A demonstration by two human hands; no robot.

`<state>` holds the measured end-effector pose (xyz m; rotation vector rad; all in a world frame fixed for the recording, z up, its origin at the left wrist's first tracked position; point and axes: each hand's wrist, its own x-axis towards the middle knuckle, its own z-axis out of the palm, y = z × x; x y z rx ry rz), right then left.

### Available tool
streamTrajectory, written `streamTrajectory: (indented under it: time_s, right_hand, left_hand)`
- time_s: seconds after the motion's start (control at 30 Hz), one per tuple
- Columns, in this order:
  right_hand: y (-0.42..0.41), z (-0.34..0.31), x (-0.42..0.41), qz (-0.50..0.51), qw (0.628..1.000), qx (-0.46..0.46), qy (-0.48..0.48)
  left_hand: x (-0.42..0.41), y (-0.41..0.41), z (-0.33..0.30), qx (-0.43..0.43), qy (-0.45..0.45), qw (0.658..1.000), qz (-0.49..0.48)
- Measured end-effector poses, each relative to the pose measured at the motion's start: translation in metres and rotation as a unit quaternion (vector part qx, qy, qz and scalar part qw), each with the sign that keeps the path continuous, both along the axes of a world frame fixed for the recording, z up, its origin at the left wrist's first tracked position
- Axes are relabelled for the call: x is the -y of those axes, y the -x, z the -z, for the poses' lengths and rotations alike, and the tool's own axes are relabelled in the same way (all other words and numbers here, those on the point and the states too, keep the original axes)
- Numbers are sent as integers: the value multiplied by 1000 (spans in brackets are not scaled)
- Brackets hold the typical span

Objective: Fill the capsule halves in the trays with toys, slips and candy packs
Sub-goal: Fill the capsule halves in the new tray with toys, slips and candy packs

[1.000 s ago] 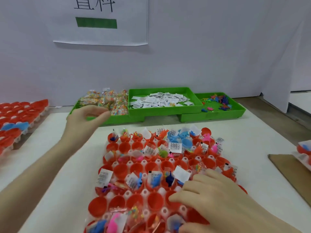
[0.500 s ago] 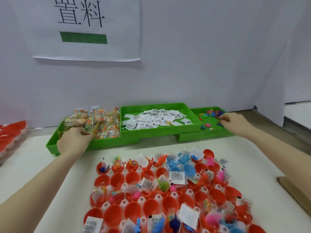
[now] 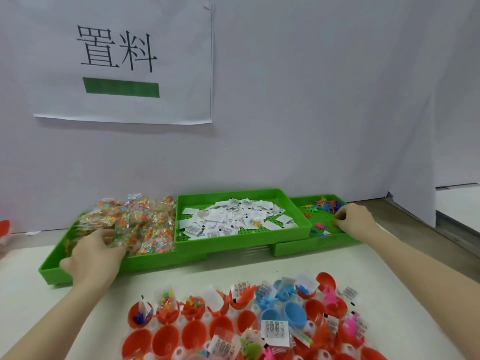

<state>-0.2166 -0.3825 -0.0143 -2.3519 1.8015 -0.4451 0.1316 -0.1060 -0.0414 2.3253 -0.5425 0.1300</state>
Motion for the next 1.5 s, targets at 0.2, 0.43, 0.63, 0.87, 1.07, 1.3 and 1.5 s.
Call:
streamTrajectory:
  time_s: [0.2,0.43,0.63,0.87,1.07,1.3,1.5]
  right_hand:
    - [-10,-5,-7,23,993,98,58]
    - [-76,-23,-42,-135,983,111,47]
    - [-96,-29,-59,-176,979,-6,107]
    - [-118,-30,-67,-150,986,-69,-3]
    - [-117,-29,-71,-149,989,-17,15]
    - [-118,-35,-76,-187,977,1,-100]
    - [-116,-35,-76,-184,976,99,-69]
  left_hand:
    - [0,0,-2,-9,6,1000,5]
    - [0,-2,0,-9,17,1000,10]
    - [0,-3,1,-10,28,1000,8]
    - [-3,-1,1,-19,52,998,24]
    - [-3,1,-2,-25,53,998,22]
    - [-13,0,-8,-55,190,979,41]
    - [-36,15,-13,-59,320,945,42]
